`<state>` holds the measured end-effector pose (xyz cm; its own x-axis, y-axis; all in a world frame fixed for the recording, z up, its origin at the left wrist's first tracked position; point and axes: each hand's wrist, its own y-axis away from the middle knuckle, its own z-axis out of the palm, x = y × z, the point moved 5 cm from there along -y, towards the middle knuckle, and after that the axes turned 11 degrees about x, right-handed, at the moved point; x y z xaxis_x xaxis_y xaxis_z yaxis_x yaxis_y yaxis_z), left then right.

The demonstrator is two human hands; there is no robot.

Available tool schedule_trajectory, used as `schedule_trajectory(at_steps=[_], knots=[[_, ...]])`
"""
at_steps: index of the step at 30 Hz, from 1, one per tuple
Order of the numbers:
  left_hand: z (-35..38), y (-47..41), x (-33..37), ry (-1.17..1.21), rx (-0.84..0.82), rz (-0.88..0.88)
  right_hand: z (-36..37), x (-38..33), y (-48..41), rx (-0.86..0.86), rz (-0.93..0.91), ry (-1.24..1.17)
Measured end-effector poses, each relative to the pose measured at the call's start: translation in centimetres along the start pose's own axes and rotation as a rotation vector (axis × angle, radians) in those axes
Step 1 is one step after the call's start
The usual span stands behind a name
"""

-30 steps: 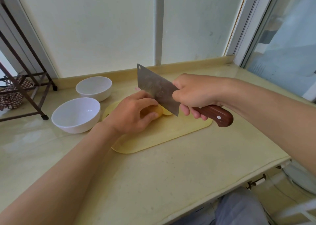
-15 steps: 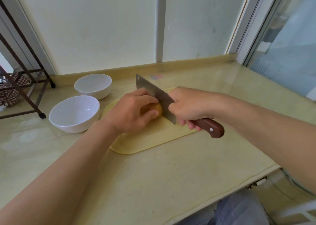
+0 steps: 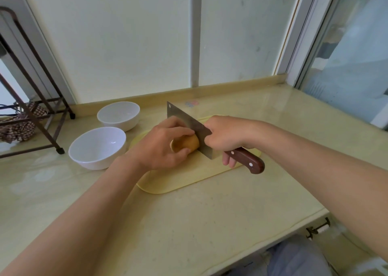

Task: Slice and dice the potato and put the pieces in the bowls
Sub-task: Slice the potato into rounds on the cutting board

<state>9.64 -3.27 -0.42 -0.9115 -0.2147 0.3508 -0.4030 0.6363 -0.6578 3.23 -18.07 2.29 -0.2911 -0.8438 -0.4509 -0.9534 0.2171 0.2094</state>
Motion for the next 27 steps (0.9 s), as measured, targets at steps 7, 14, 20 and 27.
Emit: schedule_trajectory(at_steps=[7,14,20,27], knots=[[-0.3,0.0,-0.1,-0.010,0.051,-0.012,-0.4,-0.2,0.4,-0.004,-0.041,0.044],[-0.3,-0.2,-0.3,0.035,0.030,-0.047,-2.6,-2.0,1.7,0.098,-0.119,0.037],[-0.3,-0.3,-0.4,0.028,0.031,-0.035,-3.3,-2.5,2.3,0.150,-0.119,0.029],[-0.6,-0.4,-0.4,0.052,0.047,-0.061,-4.1,-2.4,2.4,0.168,-0.101,0.002]])
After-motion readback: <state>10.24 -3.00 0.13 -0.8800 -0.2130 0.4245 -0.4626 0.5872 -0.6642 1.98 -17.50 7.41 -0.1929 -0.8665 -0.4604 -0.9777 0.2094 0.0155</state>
